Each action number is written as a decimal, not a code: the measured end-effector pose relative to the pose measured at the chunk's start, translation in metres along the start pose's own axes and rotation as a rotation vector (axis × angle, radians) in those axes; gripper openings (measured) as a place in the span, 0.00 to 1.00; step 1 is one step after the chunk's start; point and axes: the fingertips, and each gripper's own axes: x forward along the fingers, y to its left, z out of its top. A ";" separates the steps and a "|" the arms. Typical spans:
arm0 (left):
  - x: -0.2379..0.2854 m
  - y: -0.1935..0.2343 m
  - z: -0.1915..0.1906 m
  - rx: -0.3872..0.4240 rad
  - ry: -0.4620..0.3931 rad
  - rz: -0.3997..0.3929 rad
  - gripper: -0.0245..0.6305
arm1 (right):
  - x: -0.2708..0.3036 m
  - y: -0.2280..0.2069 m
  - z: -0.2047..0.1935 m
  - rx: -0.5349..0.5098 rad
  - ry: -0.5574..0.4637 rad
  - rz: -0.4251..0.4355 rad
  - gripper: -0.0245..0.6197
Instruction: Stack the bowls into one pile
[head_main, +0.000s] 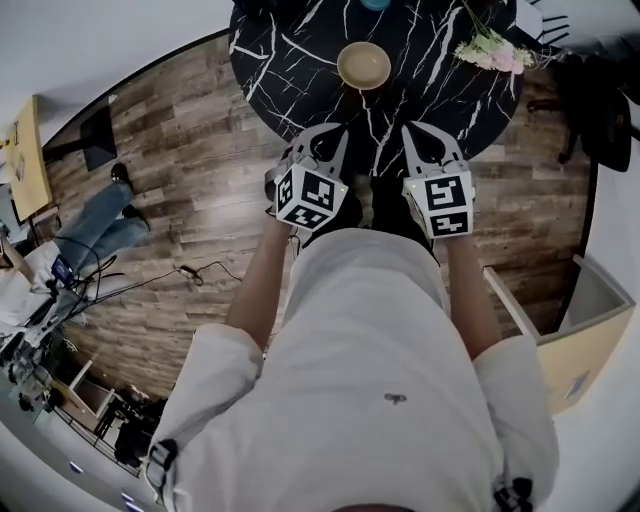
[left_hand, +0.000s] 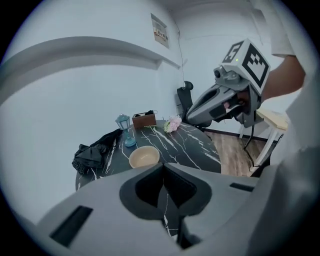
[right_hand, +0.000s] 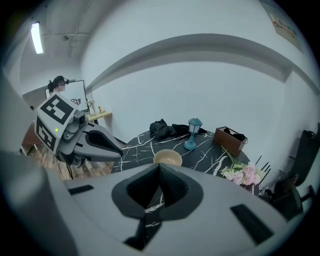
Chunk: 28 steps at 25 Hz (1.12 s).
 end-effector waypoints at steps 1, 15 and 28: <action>-0.005 0.000 0.003 -0.006 -0.020 -0.005 0.05 | -0.004 0.004 0.003 0.015 -0.020 -0.004 0.05; -0.071 0.004 0.055 0.024 -0.256 0.005 0.05 | -0.055 0.041 0.056 0.118 -0.298 -0.022 0.05; -0.105 0.015 0.083 0.002 -0.359 0.036 0.05 | -0.082 0.042 0.091 0.049 -0.379 -0.052 0.05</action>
